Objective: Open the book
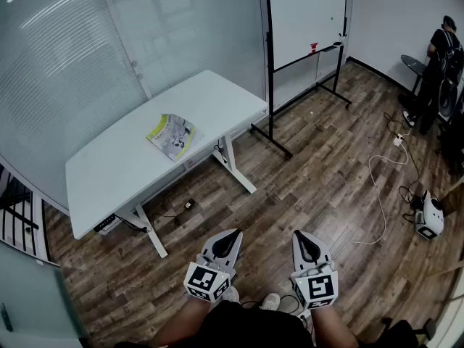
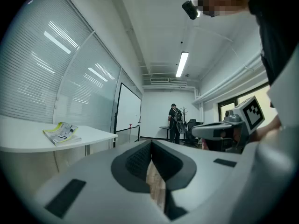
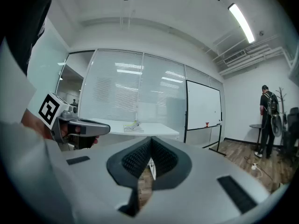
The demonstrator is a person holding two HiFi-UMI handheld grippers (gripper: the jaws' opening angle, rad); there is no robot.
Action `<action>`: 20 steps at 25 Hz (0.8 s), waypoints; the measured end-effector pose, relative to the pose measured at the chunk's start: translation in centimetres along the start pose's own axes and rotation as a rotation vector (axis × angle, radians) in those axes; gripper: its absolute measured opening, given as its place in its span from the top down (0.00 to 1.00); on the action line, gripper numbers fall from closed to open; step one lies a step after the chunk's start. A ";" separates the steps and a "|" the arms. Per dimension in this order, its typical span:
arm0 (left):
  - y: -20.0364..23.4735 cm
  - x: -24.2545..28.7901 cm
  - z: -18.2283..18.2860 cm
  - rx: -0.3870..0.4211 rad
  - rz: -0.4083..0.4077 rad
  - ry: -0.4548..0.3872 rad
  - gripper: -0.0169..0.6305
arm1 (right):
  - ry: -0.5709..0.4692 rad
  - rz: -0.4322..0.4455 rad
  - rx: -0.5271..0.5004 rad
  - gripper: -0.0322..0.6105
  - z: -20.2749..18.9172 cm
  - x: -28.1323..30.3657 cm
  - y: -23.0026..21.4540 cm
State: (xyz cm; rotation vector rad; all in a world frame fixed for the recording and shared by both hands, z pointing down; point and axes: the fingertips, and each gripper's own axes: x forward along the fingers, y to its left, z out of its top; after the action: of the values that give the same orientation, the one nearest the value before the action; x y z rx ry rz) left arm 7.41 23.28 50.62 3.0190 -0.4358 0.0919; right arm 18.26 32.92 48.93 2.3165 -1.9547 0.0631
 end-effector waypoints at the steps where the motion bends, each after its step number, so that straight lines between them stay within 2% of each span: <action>1: 0.2 -0.2 0.0 0.001 -0.002 0.002 0.95 | 0.000 -0.003 -0.003 0.95 0.0 0.2 0.2; 11: 0.6 -1.0 0.2 0.011 -0.049 0.011 0.95 | -0.019 0.017 -0.007 0.95 1.5 1.3 2.6; 16: 1.4 -1.8 -0.2 0.000 -0.036 0.008 0.95 | -0.021 0.110 -0.002 0.94 1.1 2.1 5.0; 20: 4.7 -3.1 0.7 0.111 0.008 0.016 0.95 | -0.015 0.123 0.038 0.94 0.8 4.9 6.8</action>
State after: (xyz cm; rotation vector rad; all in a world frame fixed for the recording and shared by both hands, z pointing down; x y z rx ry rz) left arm 3.16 19.56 50.13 3.1232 -0.4564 0.1453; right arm 12.42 26.93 49.07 2.2232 -2.1197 0.0943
